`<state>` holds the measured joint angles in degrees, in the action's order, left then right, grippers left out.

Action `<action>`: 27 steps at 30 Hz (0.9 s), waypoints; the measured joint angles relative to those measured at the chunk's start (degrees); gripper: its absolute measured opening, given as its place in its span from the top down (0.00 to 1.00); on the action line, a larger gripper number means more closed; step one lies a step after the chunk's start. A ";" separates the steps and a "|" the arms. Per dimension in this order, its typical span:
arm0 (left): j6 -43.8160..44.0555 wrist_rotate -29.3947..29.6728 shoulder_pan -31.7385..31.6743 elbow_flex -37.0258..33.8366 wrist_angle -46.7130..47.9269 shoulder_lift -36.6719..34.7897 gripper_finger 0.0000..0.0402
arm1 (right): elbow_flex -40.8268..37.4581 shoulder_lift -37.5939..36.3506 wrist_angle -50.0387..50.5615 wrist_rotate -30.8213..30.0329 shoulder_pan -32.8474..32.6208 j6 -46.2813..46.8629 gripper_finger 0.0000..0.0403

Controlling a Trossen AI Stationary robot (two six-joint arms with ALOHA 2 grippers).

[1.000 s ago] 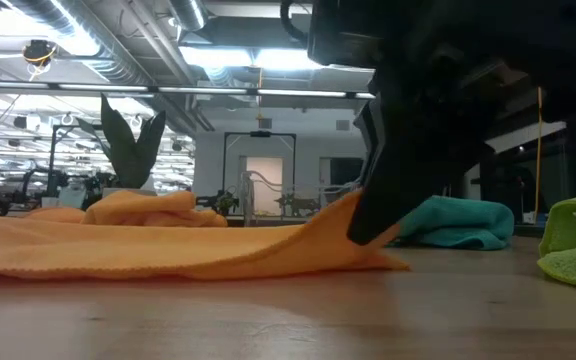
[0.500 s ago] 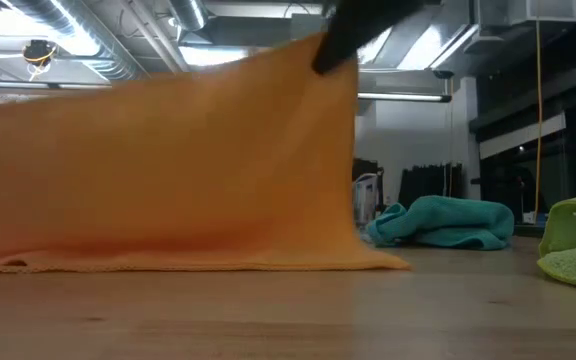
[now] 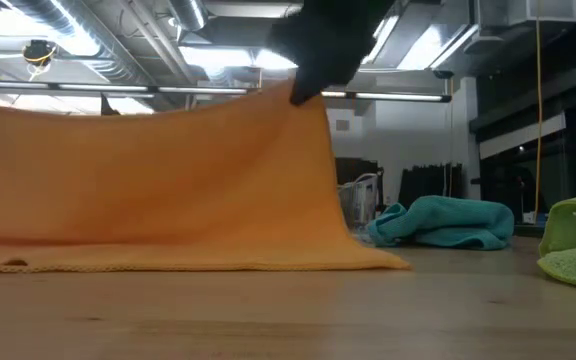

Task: Fold microfiber towels
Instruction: Fold the bottom orange microfiber towel

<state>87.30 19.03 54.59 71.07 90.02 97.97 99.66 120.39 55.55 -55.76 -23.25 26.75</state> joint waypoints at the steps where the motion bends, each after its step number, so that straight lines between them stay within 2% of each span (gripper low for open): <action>1: 1.06 0.63 -0.57 -1.14 -0.02 0.00 1.00 | 0.00 0.32 0.05 -0.73 0.76 0.06 0.99; 11: 6.61 1.09 -4.78 -10.95 0.02 0.00 1.00 | -0.04 3.67 0.24 0.24 4.42 -0.03 0.99; 18: 6.76 -3.75 -4.32 -11.04 -1.14 0.00 1.00 | -0.07 4.18 0.38 5.21 3.36 -0.09 0.99; 23: 5.45 -7.72 -2.97 -10.99 -8.55 0.00 1.00 | -0.93 4.16 -0.58 13.86 2.29 -2.41 0.99; 27: 2.13 -8.07 -1.97 -10.97 -15.65 0.00 1.00 | -3.36 4.22 -1.13 20.90 1.65 -3.22 0.99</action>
<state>89.43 10.96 52.62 60.10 74.37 97.97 96.29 124.62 54.42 -34.86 -21.60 23.53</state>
